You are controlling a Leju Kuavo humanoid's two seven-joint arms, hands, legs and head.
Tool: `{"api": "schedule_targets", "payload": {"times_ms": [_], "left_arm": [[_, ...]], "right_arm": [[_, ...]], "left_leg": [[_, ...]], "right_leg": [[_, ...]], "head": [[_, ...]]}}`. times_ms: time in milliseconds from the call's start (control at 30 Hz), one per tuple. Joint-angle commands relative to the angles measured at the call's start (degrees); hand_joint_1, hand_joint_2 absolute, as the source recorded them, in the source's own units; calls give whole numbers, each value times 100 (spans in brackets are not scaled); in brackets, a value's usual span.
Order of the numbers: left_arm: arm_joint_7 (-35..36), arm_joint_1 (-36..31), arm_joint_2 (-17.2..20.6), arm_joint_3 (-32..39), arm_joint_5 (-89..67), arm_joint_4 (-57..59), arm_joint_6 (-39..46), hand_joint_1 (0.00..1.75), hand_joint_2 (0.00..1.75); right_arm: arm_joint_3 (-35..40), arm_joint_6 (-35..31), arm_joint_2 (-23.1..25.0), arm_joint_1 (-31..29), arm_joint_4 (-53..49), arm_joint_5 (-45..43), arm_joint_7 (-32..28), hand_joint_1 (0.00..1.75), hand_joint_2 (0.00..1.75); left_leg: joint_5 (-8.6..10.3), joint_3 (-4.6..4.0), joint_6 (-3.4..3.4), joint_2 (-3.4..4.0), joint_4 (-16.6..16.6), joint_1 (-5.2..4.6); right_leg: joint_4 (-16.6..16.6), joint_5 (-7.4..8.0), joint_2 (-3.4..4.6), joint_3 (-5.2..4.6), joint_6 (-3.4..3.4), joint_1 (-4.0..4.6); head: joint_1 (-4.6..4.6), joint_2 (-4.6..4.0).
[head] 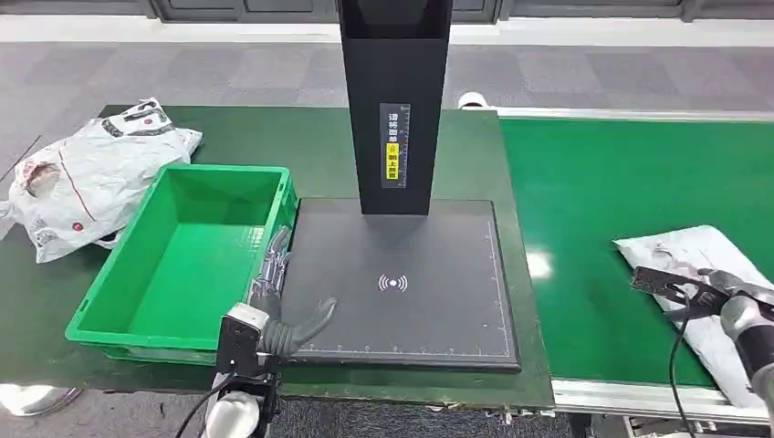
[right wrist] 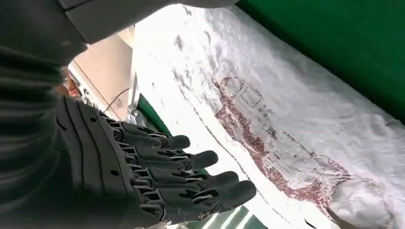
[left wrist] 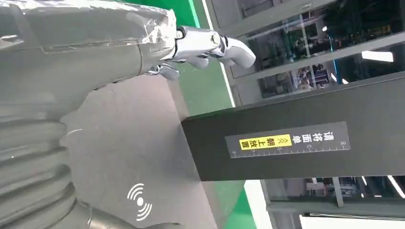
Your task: Moved the parcel from conveyor to table for the left to box.
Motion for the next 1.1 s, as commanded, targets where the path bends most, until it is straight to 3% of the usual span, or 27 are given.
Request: {"api": "schedule_targets", "payload": {"times_ms": [33, 333, 567, 967, 1100], "left_arm": [[64, -109, -16, 137, -28, 231, -63, 0, 175], [77, -107, -25, 171, -24, 248, -153, 0, 175], [94, -22, -23, 259, -9, 76, -157, 0, 175], [100, -110, -96, 289, -30, 175, -280, 0, 175], [113, -183, -101, 291, -27, 164, -285, 0, 175]], "right_arm": [[233, 50, -118, -163, 363, -104, 289, 0, 175], [-117, 206, -401, 293, 378, -448, -39, 0, 175], [-64, 588, -247, 612, 311, -576, -749, 0, 175], [24, 732, -131, 1027, 295, -650, -985, 0, 175], [150, 662, 127, 1239, 308, -580, -913, 0, 175]], "left_leg": [[0, 4, -1, 1, -3, 2], [1, 8, -1, -10, -8, -1], [1, 12, -2, -1, -15, 8], [-3, 8, 1, -3, -6, 4], [1, 15, -1, -5, -14, 11]], "right_leg": [[-7, 2, 2, 5, -4, 3], [-10, -1, -9, 12, -3, -1], [-25, 8, -1, 18, -8, 9], [-12, 2, -6, 14, -3, 5], [-26, 7, -8, 25, -7, 12]], "head": [[0, 0], [2, 0], [0, 0], [0, 0], [0, 0]]}}
